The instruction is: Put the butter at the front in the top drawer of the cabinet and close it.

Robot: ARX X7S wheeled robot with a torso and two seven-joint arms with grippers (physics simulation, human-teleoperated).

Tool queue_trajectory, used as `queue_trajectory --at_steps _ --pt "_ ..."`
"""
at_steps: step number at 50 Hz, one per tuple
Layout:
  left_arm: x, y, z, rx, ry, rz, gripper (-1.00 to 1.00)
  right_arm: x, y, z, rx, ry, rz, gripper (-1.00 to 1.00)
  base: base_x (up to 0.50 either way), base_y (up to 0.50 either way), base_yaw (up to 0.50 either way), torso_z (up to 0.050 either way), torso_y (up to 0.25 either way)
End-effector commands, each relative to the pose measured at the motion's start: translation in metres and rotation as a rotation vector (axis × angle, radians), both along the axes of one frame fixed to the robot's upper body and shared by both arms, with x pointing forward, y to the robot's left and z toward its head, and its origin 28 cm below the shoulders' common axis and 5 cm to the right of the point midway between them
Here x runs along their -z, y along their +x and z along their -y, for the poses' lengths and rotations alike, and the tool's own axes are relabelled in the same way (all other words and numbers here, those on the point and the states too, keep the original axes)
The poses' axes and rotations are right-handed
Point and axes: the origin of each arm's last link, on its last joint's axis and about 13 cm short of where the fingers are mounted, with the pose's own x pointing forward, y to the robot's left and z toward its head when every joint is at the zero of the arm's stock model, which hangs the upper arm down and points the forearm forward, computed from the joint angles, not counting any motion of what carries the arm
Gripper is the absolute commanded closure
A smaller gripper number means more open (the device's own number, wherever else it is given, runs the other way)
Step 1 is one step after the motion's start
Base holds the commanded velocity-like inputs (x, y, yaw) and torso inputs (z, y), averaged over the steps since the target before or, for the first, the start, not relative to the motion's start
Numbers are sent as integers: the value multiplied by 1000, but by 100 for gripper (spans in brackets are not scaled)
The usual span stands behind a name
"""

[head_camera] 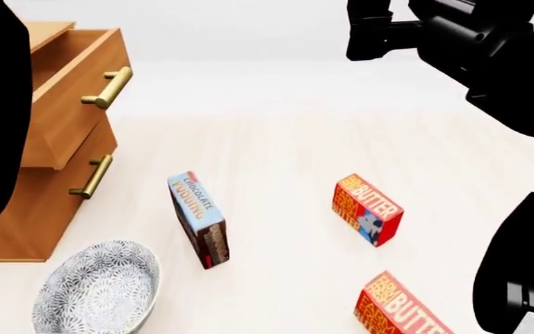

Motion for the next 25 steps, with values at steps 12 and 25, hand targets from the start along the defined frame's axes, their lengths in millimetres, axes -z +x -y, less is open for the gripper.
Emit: queue_trajectory --at_steps 12,25 --pt "-32 -28 -12 -35 310 -178 -100 -1 -11 4 6 2 6 -100 0 0 0 0 0" --pt "-65 -85 -48 -128 320 -581 -100 5 -15 10 19 3 -3 -100 0 0 0 0 0"
